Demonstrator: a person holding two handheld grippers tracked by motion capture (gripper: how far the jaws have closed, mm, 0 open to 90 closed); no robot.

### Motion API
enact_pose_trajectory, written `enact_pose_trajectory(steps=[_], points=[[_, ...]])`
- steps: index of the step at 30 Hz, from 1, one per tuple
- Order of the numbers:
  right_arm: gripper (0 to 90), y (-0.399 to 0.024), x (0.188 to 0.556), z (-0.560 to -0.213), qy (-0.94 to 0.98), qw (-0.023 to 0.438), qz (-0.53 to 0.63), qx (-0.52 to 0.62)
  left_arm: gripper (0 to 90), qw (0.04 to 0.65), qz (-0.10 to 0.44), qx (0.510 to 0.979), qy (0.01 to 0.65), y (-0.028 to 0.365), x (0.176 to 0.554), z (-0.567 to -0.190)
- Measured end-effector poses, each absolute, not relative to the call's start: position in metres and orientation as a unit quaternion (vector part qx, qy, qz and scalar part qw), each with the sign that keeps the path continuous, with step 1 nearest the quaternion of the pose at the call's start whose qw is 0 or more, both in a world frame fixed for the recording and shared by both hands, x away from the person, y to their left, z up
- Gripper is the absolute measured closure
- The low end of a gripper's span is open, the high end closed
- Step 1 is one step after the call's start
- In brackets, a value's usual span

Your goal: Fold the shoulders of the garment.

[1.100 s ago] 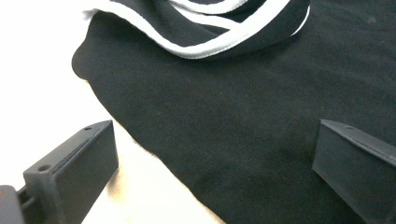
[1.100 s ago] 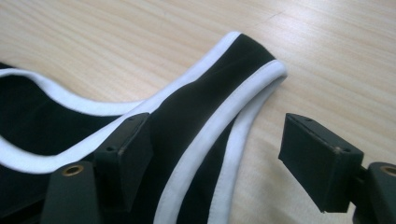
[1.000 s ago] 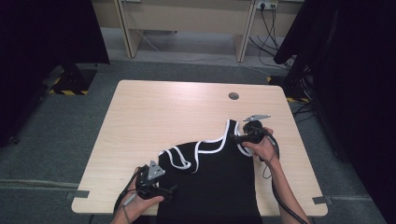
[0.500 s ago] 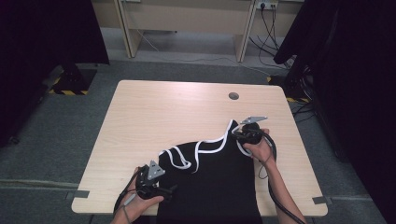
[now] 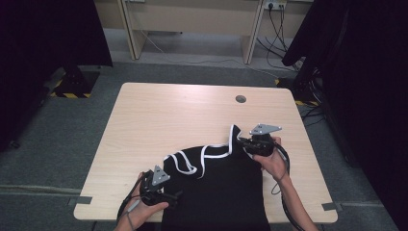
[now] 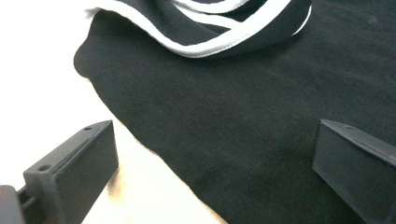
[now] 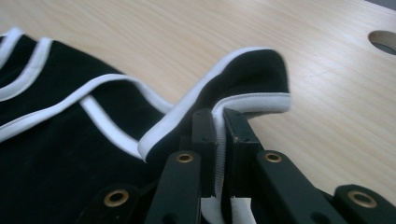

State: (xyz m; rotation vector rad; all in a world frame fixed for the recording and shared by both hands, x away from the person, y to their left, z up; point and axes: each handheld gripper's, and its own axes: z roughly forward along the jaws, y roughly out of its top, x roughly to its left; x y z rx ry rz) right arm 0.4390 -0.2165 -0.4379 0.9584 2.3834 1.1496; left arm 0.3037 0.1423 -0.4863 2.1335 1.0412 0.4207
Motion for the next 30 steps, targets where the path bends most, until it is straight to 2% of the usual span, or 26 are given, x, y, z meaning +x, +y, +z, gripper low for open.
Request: enact_pose_trajectory(steps=[16, 20, 23, 30], points=[[83.2, -0.211, 0.385, -0.447, 0.842, 0.144, 0.422, 0.305, 0.0, 0.357, 0.163, 0.826, 0.404, 0.142, 0.304, -0.486], [72.2, -0.211, 0.376, -0.449, 0.847, 0.142, 0.42, 0.295, 0.0, 0.357, 0.163, 0.826, 0.404, 0.142, 0.304, -0.486], [59.5, -0.213, 0.372, -0.447, 0.845, 0.134, 0.419, 0.303, 0.0, 0.357, 0.163, 0.826, 0.404, 0.142, 0.304, -0.486], [50.7, -0.21, 0.385, -0.43, 0.833, 0.126, 0.43, 0.324, 0.0, 0.357, 0.163, 0.826, 0.404, 0.142, 0.304, -0.486]])
